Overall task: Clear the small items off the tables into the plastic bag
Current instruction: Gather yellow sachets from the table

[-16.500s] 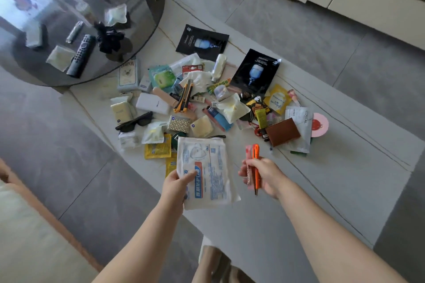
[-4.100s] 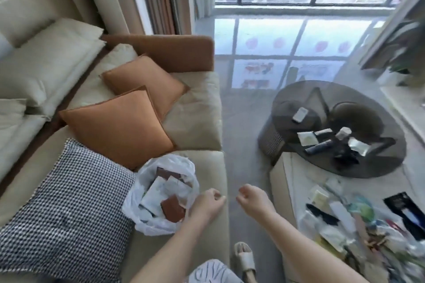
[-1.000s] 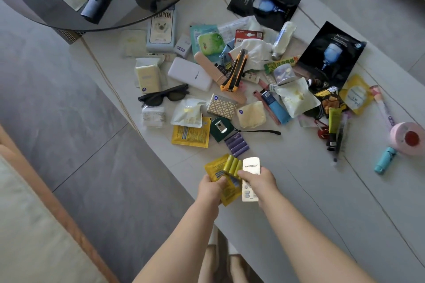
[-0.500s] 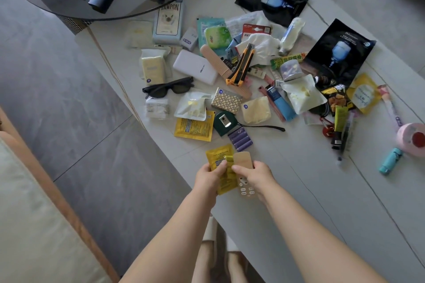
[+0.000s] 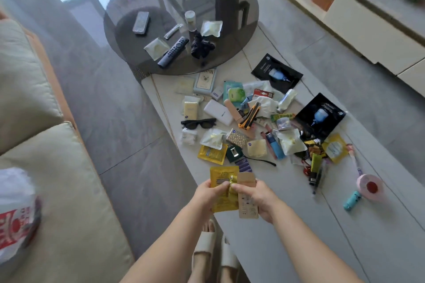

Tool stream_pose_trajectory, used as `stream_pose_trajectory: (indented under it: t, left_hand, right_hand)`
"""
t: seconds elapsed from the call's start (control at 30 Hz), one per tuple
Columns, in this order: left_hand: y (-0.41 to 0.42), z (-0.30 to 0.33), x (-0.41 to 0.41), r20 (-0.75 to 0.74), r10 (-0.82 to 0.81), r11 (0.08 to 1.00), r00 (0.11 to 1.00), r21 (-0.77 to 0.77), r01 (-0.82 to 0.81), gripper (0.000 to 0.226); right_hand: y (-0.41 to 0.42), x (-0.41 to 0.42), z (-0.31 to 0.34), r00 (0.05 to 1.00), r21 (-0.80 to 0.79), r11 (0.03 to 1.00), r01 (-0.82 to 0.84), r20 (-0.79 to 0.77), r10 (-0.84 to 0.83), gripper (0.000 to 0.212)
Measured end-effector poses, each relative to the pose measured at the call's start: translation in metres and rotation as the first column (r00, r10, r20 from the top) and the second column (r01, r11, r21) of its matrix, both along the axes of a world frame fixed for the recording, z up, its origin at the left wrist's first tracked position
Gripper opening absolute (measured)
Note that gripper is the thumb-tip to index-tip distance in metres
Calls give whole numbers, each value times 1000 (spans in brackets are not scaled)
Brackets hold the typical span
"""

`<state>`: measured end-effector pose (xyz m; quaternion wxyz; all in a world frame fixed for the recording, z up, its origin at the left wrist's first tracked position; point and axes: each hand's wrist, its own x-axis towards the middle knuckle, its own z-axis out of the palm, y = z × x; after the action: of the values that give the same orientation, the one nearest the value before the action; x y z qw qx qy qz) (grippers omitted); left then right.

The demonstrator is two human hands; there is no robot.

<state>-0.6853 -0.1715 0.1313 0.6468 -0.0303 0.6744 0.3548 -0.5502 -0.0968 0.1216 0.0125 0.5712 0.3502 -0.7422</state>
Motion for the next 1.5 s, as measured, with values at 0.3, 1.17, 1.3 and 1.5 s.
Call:
stream_pose_trajectory:
  t: [0.3,1.17,1.3,1.5]
  left_hand:
    - [-65,136,-56,-26,183,970,983,165,-176,24]
    - [-386,238,-319,-136,914,405,383,237,-883,34]
    - [-409,222,-343,-161,932,354,325,216,-910,42]
    - [-427,193,-378,-201,947,279,250,132,-951,40]
  right_hand:
    - [-28,-57,154,971,-39,991,-127,-211,116,28]
    - [-273,-415,239,819,-85,829,-553,-238,522,16]
    - [-301,-459,230,789,10,797,-604,-138,599,10]
    - [-327,-532,195,746,57,746,-663,-29,665,9]
